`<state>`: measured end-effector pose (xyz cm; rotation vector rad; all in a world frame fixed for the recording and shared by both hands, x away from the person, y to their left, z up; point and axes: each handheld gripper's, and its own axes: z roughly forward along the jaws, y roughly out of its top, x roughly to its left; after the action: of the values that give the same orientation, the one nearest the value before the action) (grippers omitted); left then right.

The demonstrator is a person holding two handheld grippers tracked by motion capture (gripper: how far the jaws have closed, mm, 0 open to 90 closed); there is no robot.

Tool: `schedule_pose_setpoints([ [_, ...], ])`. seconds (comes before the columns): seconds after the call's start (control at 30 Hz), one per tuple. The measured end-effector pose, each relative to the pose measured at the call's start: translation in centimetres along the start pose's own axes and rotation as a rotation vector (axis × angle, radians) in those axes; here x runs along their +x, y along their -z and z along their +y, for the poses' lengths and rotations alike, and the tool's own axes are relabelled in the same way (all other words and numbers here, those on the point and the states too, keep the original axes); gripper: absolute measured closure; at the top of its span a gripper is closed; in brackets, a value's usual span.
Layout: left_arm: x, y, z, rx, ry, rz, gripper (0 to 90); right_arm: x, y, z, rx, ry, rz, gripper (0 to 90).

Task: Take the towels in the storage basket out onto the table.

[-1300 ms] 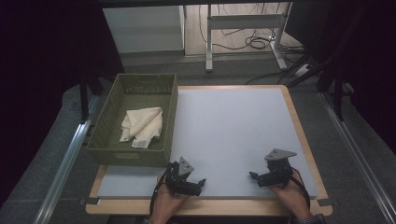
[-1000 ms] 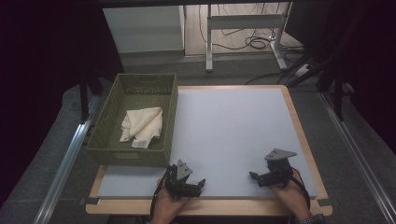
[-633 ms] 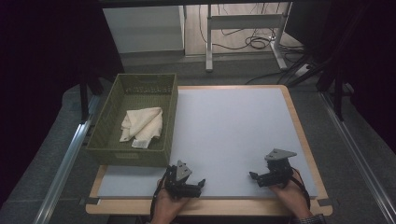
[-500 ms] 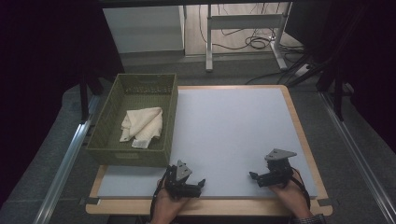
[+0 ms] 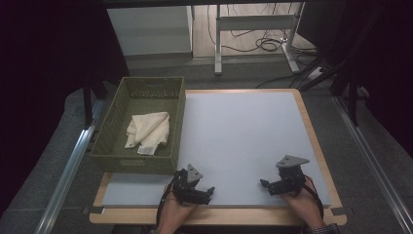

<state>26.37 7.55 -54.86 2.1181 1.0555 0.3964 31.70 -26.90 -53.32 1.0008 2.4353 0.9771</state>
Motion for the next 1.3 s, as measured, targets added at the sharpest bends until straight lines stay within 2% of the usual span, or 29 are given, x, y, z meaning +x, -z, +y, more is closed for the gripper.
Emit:
schedule_pose_setpoints([
  [0.1, 0.0, 0.0, 0.2, 0.005, -0.005, -0.008, 5.6, 0.0, 0.0, 0.0, 0.0, 0.0, 0.0, 1.7],
  [0.23, 0.0, 0.2, 0.7, -0.014, -0.008, -0.062, 4.6, 0.0, 0.0, 0.0, 0.0, 0.0, 0.0, 1.7],
  [0.33, 0.0, 0.3, 1.0, -0.017, -0.02, -0.065, 3.3, 0.0, 0.0, 0.0, 0.0, -0.001, 0.0, 1.7],
  [0.43, -0.3, 0.5, 1.7, -0.007, -0.068, -0.058, 1.5, 0.0, 0.0, 0.0, 0.0, 0.0, 0.0, 1.7],
  [0.7, -0.1, 0.6, 2.6, -0.015, -0.07, -0.088, 0.4, 0.0, 0.0, 0.0, 0.0, 0.0, 0.0, 1.7],
  [0.83, 0.0, 0.5, 3.1, 0.008, -0.061, -0.141, 0.0, 0.0, 0.0, 0.0, 0.0, 0.0, 0.0, 1.7],
  [1.0, -0.1, 0.6, 3.6, -0.008, -0.086, -0.152, 0.0, 0.0, 0.0, 0.0, 0.0, 0.0, 0.0, 1.7],
  [1.1, -0.1, 0.4, 4.2, 0.004, -0.083, -0.182, 0.0, 0.0, 0.0, 0.0, 0.0, 0.0, 0.0, 1.7],
  [1.3, -0.1, 0.4, 5.0, 0.014, -0.094, -0.189, 0.0, 0.0, 0.0, 0.0, 0.0, 0.0, 0.0, 1.7],
])
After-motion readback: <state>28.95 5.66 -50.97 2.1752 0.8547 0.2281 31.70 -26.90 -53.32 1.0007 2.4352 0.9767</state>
